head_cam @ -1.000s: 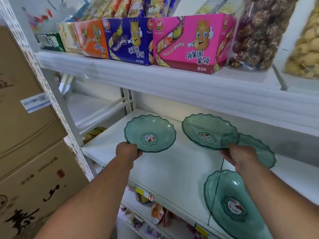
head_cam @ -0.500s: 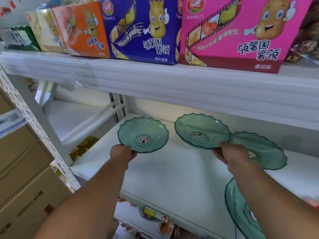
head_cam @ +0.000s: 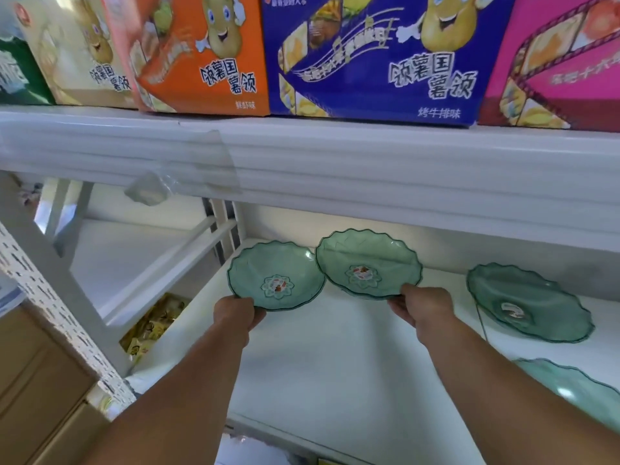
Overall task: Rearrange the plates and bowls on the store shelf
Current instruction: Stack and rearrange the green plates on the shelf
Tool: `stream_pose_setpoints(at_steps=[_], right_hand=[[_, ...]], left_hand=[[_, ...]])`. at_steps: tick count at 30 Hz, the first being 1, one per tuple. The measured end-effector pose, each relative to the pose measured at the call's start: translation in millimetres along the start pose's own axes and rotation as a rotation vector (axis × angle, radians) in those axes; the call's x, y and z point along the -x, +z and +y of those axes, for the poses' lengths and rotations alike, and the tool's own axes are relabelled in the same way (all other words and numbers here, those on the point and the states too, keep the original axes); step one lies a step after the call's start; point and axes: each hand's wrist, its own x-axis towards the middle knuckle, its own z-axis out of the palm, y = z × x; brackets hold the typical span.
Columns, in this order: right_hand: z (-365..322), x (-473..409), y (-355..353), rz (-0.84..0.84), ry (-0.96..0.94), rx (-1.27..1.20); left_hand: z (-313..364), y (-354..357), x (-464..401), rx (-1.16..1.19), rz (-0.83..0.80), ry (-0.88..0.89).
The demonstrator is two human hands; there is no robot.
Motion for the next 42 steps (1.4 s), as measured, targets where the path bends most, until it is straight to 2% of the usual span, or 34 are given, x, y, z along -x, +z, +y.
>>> stream_pose_setpoints(at_steps=[7, 15, 19, 30, 36, 42], right_hand=[[9.6, -6.5, 59.6, -0.027, -0.008, -0.010], [28.9, -21.2, 120.6, -0.091, -0.020, 0.101], [37.1, -18.7, 144.3, -0.126, 0.022, 0.014], [58.3, -24.6, 198.6, -0.169, 0.011, 0.124], [80.6, -34.6, 231.8, -0.235, 0.062, 0.163], [81.2, -19.1, 245.4, -0.208, 0.034, 0.247]], left_hand=[[2.2, 5.3, -35.4, 0.048, -0.028, -0.015], [2.7, 10.5, -67.9, 0.008, -0.025, -0.036], [-0.7, 10.8, -82.7, 0.068, -0.025, -0.034], [2.3, 5.6, -110.9, 0.188, -0.050, 0.004], [4.2, -0.2, -111.5, 0.288, -0.133, -0.013], [2.0, -7.2, -111.6, 0.313, -0.185, -0.004]])
